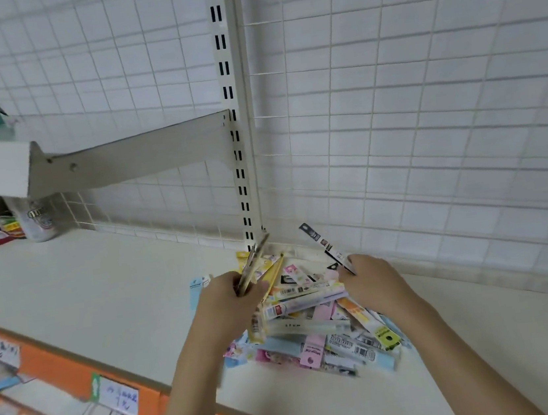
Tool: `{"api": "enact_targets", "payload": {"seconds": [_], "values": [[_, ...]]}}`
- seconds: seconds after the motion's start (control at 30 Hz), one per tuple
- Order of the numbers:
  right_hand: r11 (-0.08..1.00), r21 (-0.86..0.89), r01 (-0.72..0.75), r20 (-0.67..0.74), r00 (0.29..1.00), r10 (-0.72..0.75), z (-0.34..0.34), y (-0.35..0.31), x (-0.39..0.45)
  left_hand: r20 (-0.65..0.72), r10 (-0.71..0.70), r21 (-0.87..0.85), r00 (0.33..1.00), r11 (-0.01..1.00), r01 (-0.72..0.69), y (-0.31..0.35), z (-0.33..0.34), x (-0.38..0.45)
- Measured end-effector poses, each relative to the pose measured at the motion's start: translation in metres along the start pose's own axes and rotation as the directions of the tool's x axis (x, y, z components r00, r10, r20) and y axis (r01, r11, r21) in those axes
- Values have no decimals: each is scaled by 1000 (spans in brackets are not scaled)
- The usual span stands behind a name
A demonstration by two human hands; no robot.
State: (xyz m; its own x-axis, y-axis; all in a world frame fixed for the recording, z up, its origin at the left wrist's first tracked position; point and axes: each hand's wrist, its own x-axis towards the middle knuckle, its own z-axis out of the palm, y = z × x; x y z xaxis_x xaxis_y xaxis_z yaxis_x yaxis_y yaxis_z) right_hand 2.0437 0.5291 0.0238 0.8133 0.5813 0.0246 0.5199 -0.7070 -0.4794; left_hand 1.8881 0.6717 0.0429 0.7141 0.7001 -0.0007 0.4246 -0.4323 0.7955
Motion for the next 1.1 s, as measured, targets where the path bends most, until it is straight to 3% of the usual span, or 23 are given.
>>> {"api": "enact_targets", "payload": {"seconds": [0.3, 0.5, 0.9, 1.1], "values": [[995, -99, 22, 150, 989, -7, 30, -18, 9, -119, -17, -158, 993, 987, -2, -21, 6, -24], [999, -54, -5, 47, 999, 7, 26, -11, -3, -226, -41, -162, 973, 987, 4, -30, 6, -24], [969, 239, -59, -79, 994, 80, -14, 27, -50, -153, 31, -131, 988, 990, -51, -16, 20, -22], [931, 361, -59, -26, 997, 74, -31, 34, -63, -158, 51, -68, 986, 996, -62, -6, 27, -25]]}}
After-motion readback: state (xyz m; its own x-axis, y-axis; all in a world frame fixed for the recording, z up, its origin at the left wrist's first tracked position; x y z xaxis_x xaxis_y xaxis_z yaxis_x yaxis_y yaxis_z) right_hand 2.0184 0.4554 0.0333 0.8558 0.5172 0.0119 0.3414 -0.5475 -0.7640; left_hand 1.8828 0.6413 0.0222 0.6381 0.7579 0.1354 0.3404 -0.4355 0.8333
